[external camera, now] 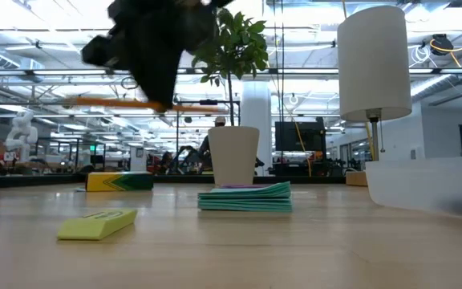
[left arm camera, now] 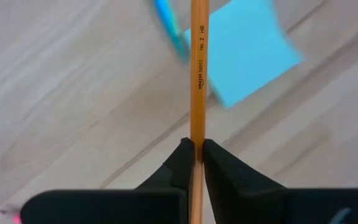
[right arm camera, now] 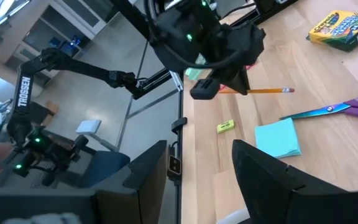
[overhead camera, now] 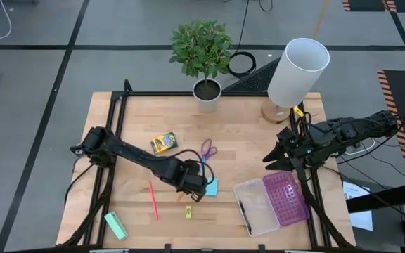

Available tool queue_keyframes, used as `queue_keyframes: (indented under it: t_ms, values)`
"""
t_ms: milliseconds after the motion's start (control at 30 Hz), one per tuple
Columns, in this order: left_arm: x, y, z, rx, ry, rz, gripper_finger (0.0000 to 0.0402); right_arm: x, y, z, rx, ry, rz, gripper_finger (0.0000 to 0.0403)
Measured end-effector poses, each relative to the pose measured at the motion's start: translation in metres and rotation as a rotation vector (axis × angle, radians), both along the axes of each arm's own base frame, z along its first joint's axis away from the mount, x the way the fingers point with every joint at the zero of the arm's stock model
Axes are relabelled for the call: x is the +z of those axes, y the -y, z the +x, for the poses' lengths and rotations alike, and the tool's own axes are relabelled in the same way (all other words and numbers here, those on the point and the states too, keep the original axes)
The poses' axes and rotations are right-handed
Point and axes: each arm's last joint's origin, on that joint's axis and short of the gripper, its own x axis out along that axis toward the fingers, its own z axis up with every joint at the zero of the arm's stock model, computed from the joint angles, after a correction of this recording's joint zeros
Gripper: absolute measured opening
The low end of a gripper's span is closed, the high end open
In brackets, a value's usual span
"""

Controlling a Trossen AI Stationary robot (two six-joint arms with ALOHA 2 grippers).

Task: Pack school essentials
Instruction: Put the orange pencil into the purple supply box

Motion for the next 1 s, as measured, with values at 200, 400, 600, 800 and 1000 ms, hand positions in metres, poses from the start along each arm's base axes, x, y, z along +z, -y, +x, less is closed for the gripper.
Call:
queue_keyframes:
  t_ms: [200, 400, 600, 800, 1000]
  values:
    - [0.03, -0.002, 0.013, 0.025, 0.126, 0.006, 0.0031, 0.0, 0.0, 0.0, -0.005, 0.007, -0.021, 0.0173]
    - [0.064, -0.011, 0.025, 0.044, 0.254, 0.035, 0.0031, 0.0, 0.001, 0.001, -0.043, 0.014, -0.042, 0.0173]
    - [0.096, -0.025, 0.033, 0.064, 0.368, 0.074, 0.0031, -0.002, 0.001, 0.003, -0.037, 0.008, -0.059, 0.0173]
    - [0.12, -0.04, 0.041, 0.07, 0.488, 0.1, 0.0031, -0.003, 0.0, 0.007, -0.032, 0.007, -0.089, 0.0173]
    - [0.138, -0.051, 0.056, 0.085, 0.691, 0.091, 0.0031, 0.001, -0.002, 0.013, -0.046, 0.071, -0.103, 0.0173]
